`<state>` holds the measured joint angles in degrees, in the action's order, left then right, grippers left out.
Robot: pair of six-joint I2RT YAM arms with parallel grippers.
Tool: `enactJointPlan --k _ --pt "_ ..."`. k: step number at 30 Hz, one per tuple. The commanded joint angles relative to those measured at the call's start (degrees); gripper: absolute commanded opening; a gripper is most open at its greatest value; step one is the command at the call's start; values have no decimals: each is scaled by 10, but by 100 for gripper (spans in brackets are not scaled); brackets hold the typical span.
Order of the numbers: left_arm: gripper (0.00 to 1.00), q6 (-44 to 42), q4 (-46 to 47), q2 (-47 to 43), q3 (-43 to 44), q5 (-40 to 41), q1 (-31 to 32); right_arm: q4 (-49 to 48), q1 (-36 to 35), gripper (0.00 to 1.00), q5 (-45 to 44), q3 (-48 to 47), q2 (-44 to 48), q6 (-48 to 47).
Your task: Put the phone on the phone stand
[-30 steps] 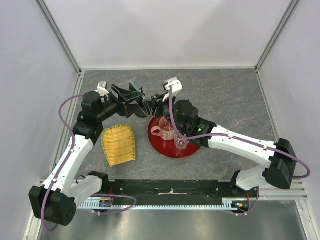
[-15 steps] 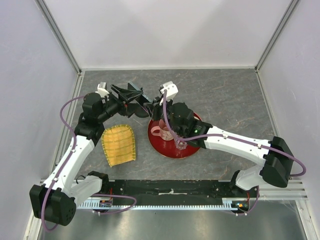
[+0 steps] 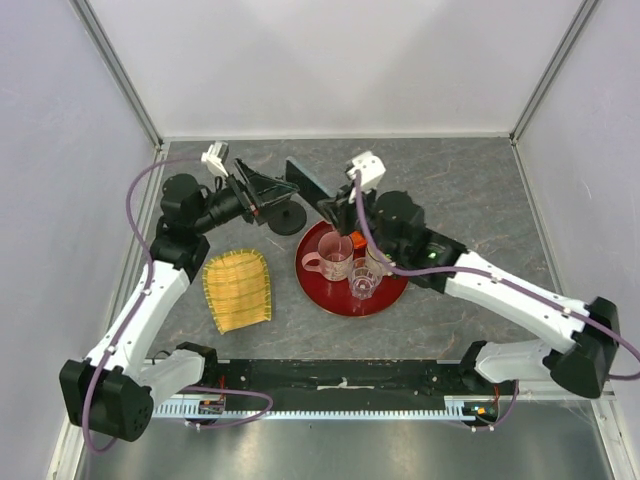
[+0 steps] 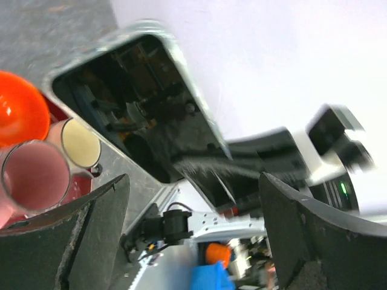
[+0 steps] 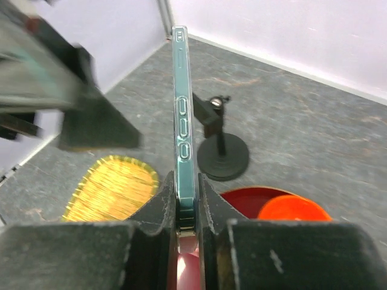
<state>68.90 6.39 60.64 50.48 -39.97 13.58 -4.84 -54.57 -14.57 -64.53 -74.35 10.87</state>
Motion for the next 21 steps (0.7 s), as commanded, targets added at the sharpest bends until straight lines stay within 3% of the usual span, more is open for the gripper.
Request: enactJointPlan --k 1,6,13,17,21 --pt "92 -152 48 -25 85 -104 0 104 53 0 52 -43 68 -20" --pt "93 -289 -42 -6 171 -187 0 199 70 0 113 -76 104 -83" --pt "89 -455 -199 14 258 -255 33 377 70 0 344 -149 82 -127" --pt "89 -544 -282 40 275 -259 89 430 70 0 430 -158 70 -147" --pt "88 -644 -386 65 283 -211 157 474 70 0 447 -173 62 -162"
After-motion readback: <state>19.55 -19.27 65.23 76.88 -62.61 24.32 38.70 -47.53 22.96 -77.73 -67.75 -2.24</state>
